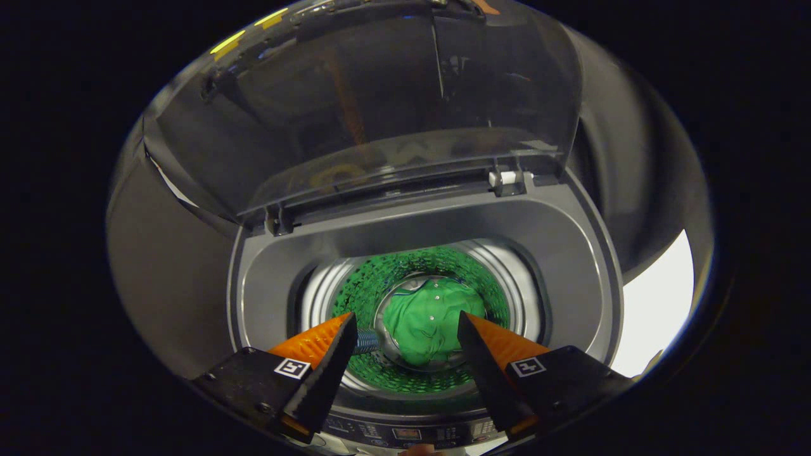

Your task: Put the clothes into the washing machine and then close the washing machine lid.

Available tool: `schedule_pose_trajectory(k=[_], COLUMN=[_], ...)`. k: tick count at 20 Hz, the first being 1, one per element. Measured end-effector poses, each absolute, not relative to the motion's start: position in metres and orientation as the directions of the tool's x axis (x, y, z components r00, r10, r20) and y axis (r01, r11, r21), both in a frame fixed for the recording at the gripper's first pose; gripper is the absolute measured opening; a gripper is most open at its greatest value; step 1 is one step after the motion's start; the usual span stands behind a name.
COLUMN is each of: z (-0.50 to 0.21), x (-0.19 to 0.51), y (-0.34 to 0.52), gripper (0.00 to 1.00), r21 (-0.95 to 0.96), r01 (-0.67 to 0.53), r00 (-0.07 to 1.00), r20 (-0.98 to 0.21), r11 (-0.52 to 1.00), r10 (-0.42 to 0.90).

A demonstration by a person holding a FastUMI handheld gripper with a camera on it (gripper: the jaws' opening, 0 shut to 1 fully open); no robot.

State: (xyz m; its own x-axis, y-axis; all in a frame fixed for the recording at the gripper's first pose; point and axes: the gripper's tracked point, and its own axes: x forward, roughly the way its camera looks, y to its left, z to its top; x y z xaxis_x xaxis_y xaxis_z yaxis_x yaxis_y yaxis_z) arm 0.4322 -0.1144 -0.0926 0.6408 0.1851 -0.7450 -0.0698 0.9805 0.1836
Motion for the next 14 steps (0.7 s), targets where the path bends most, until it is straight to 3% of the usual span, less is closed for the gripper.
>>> schedule_pose_trajectory(k=[14], z=[0.13], x=[0.446], y=[-0.11], gripper=[0.98], r21=[0.067], r01=[-0.189], r00=[0.879], r20=[-0.433], r11=[0.98], r10=[0.199])
